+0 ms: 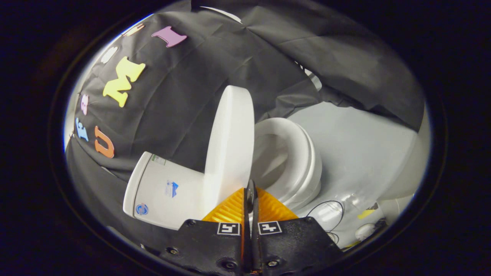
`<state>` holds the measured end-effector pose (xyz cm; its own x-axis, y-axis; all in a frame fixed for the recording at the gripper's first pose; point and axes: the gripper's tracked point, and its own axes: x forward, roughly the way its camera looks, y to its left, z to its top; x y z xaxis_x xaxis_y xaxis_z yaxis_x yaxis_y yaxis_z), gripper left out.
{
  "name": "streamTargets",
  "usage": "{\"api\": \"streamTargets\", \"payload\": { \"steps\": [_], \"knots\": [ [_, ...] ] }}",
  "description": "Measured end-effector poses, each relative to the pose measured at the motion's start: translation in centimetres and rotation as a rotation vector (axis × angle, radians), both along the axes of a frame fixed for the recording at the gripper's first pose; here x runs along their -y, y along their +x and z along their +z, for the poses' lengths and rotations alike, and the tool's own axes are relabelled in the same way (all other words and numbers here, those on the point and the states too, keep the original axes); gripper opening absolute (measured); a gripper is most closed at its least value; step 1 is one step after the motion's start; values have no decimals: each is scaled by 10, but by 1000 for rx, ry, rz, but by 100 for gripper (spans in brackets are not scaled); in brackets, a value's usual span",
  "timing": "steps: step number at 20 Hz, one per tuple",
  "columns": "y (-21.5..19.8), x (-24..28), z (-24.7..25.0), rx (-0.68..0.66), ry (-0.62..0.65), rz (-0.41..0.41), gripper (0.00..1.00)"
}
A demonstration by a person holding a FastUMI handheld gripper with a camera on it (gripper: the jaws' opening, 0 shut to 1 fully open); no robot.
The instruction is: Open the toilet lid.
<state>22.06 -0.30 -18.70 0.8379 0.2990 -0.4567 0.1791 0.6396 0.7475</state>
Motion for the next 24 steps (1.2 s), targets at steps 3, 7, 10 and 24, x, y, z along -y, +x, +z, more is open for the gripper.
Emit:
{"api": "streamTargets", "payload": {
  "steps": [3, 7, 10, 24],
  "knots": [
    [-1, -3, 9, 13, -22, 5, 4],
    [-2, -7, 20, 24, -61, 15, 4],
    [-2, -11, 29, 34, -93, 22, 4],
    [-5, -38, 66, 72, -278, 49, 4]
  ]
}}
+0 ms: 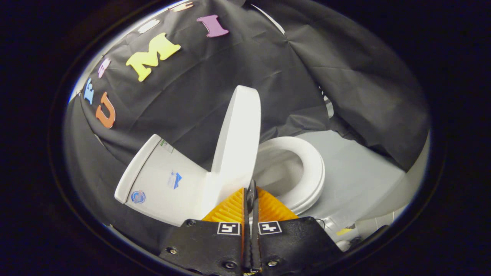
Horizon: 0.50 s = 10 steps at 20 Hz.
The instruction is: Open the toilet lid.
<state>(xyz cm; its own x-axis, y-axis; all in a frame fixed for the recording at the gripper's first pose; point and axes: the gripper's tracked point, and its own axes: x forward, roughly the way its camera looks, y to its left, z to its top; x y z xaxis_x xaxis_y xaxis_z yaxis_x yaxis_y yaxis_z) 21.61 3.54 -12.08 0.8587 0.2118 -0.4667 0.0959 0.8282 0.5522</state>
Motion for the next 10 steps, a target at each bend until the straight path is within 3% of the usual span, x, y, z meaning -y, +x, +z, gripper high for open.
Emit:
{"api": "streamTargets", "payload": {
  "steps": [10],
  "knots": [
    [-3, -16, 21, 43, -129, 7, 5]
  ]
}}
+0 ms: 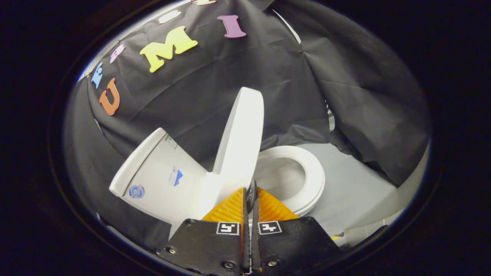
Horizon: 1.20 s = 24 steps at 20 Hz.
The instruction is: Open the toilet lid.
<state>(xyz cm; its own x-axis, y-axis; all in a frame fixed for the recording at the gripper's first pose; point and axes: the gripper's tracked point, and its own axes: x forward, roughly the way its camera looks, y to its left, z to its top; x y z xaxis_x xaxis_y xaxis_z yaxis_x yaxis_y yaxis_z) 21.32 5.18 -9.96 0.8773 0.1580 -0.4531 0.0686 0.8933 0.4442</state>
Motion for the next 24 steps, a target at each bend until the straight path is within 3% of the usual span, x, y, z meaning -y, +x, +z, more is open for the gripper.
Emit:
{"api": "streamTargets", "payload": {
  "steps": [24],
  "knots": [
    [-2, -65, 44, 82, -235, 35, 7]
  ]
}}
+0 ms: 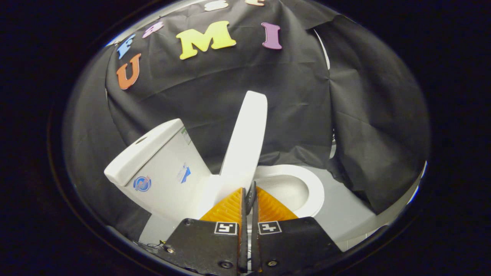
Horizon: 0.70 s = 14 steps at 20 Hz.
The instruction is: Open the toilet lid.
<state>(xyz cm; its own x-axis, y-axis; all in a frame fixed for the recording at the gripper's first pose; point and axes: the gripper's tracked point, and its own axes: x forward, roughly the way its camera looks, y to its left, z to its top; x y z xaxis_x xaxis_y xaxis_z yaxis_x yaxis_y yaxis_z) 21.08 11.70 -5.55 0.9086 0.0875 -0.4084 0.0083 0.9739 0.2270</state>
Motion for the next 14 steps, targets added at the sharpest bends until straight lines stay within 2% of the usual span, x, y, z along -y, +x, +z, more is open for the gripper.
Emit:
{"api": "streamTargets", "payload": {
  "steps": [14],
  "knots": [
    [-2, -39, 21, 51, -154, 34, 9]
  ]
}}
